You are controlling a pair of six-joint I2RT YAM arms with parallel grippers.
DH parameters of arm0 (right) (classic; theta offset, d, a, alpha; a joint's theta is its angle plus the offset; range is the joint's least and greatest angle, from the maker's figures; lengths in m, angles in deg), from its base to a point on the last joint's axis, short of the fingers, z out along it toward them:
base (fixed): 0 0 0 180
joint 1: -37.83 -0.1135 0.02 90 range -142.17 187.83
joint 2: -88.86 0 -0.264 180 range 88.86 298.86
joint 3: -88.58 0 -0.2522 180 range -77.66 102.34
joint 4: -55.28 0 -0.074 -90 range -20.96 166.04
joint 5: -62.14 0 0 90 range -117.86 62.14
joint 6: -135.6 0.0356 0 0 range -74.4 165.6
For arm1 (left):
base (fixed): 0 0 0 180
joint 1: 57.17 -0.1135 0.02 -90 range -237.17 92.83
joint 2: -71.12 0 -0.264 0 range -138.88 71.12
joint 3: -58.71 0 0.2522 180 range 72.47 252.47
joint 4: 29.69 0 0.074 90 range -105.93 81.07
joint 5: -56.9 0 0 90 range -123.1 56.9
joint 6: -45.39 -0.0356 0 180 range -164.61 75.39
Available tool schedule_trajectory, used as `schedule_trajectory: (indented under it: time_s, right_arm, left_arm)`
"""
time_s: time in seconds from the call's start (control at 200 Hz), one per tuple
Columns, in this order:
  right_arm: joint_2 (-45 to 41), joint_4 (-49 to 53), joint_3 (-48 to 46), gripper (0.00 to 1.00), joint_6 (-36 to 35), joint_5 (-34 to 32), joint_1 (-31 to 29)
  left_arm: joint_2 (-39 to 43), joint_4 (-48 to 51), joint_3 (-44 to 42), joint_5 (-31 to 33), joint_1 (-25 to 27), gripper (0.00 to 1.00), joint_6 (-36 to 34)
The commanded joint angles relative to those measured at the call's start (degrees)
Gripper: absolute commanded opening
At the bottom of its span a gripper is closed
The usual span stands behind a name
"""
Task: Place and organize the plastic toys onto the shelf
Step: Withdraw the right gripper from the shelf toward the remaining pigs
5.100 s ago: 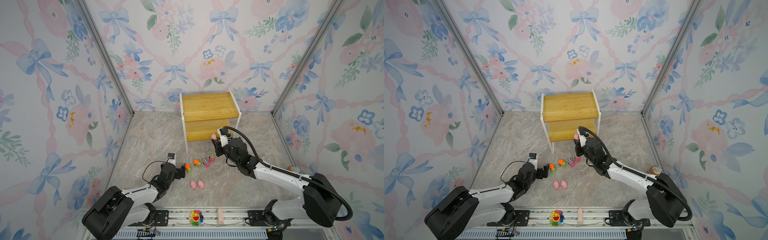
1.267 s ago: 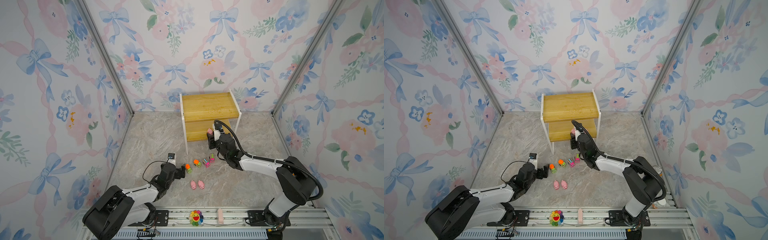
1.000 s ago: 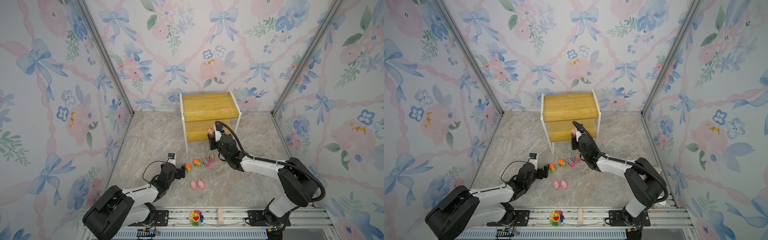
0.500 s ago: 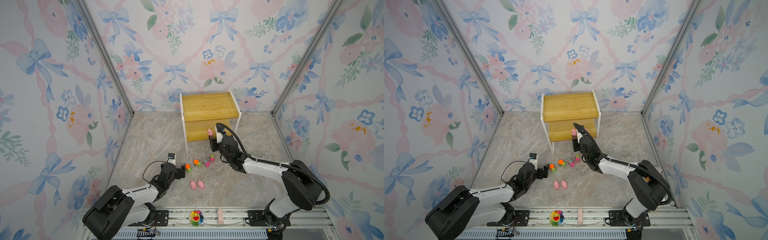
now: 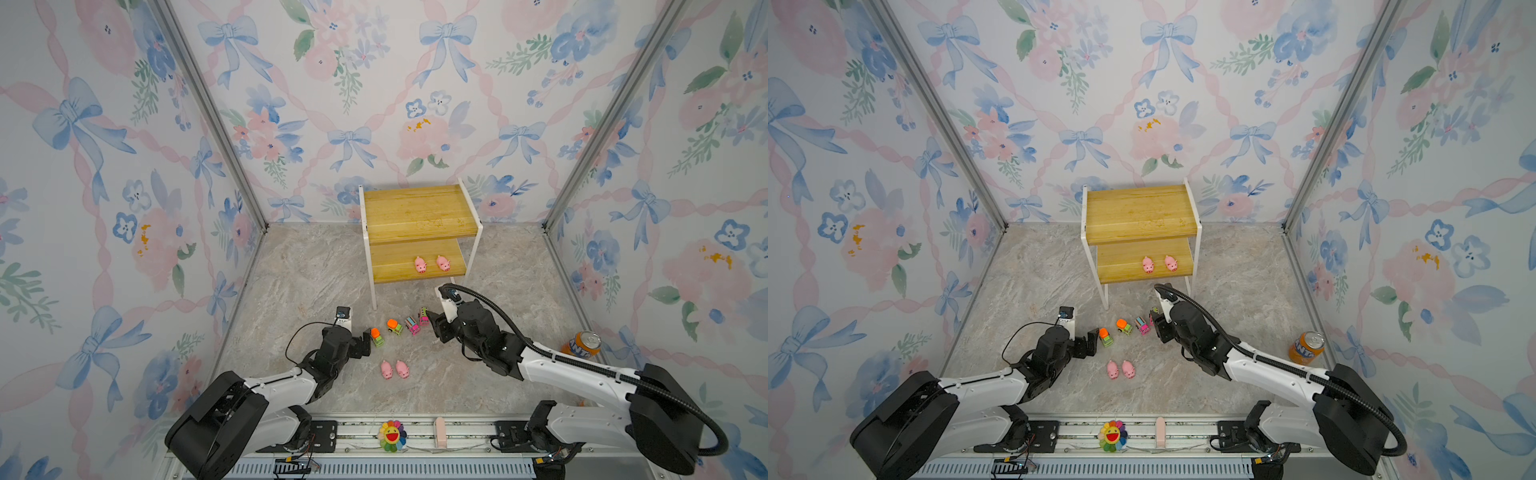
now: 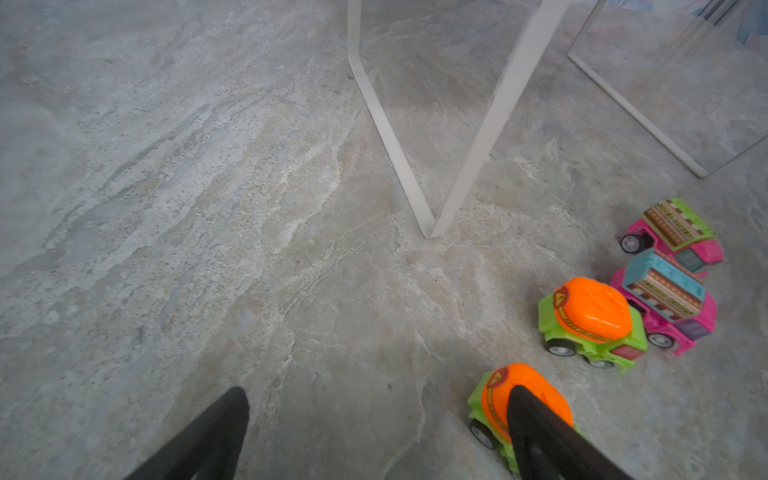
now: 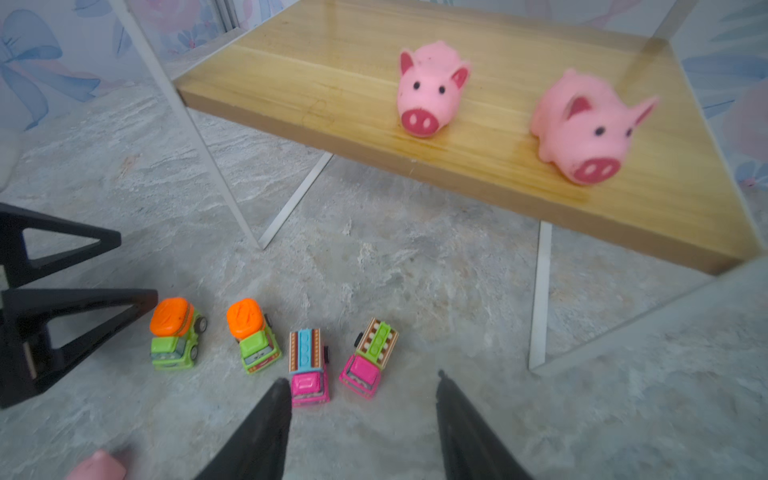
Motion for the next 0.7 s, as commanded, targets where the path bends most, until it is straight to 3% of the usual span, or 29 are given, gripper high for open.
schedule_trajectory:
  time_s: [0.0,0.235,0.69]
  right_arm:
    - [-4.19,5.9,-5.43,0.59,5.2,1.04,-3.68]
    - [-5.73,-5.52,-16.48,0.58,13.3,0.27,-10.76]
    - [5.24,-15.71,-15.53,0.58,12.25,3.03,-17.58]
  left_arm:
    - [0.16,-0.39,0.95,-1.13,-0.58,0.98,-0.29]
    - [0.92,-0.22,0.54,-2.86,-0.62,0.98,-0.3]
    - [-0.08,-0.08,0.54,-4.22,-0.62,0.98,0.07]
